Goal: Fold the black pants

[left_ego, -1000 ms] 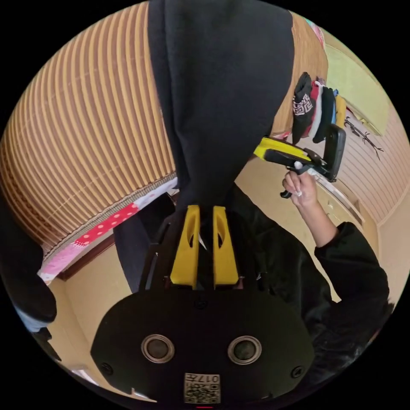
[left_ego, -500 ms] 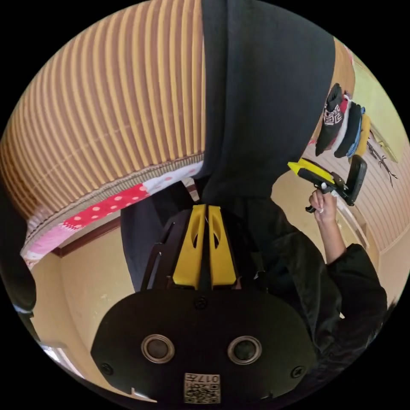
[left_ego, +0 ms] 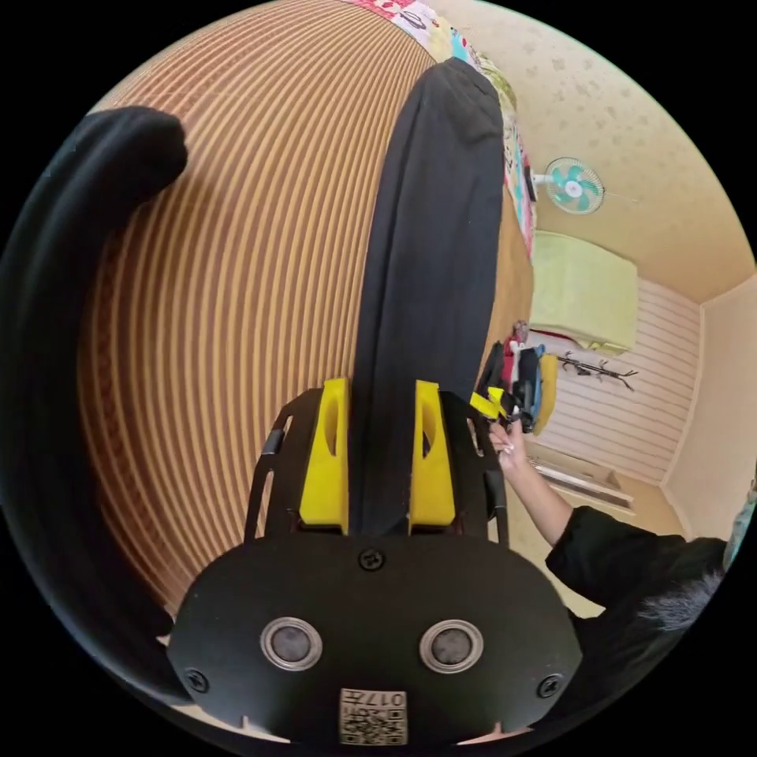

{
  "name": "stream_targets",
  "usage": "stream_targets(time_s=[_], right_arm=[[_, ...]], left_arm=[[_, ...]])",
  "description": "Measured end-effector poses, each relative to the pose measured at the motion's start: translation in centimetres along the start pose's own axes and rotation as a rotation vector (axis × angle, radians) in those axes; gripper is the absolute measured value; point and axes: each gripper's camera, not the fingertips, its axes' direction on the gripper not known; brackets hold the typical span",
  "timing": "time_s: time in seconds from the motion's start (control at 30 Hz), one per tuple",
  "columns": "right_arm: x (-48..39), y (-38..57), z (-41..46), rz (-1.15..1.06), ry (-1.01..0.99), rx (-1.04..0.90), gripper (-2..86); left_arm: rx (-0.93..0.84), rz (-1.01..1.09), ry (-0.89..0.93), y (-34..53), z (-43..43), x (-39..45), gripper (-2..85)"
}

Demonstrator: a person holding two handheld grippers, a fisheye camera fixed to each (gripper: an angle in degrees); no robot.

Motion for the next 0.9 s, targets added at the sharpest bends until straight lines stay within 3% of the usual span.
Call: stream_targets(time_s=[0.13,0.23,0.4,0.57,0.77,0.9], right_arm=[[0.3,-2.5,1.6,0.001,-0.095,-0.111,9.8],[-0.8,-1.6,1.2,-0.064,-0.189,-0.163,6.4],[-7.2,5.3,-4.0,-0.259,-0.423,-0.095,2.9],[-21.5,13.6,-9.3,-0.620,-0.500,-0.058,1.6],[-41.4,22.1,-14.0,-1.203,-0.505,-0.009,1.0],[-46.8,20.5,-15.4,-1.233,-0.343,0.112,0.8]], left_arm=[[-0.069,0.038,-0.038,-0.7,1.4,0.0,7.1],[-0.111,0.012,0.047,0.3,1.2,-0.5,4.6],[-0.047,0.276,0.491,6.7,-4.4,3.5,3.0],[0.059,0.589,0.670,14.1,-13.1,13.2,2.9],[0.256,1.013,0.652,19.9,-24.5,28.1,3.3],[0.360,0.945,0.473,17.4,-27.0,32.4,3.6]])
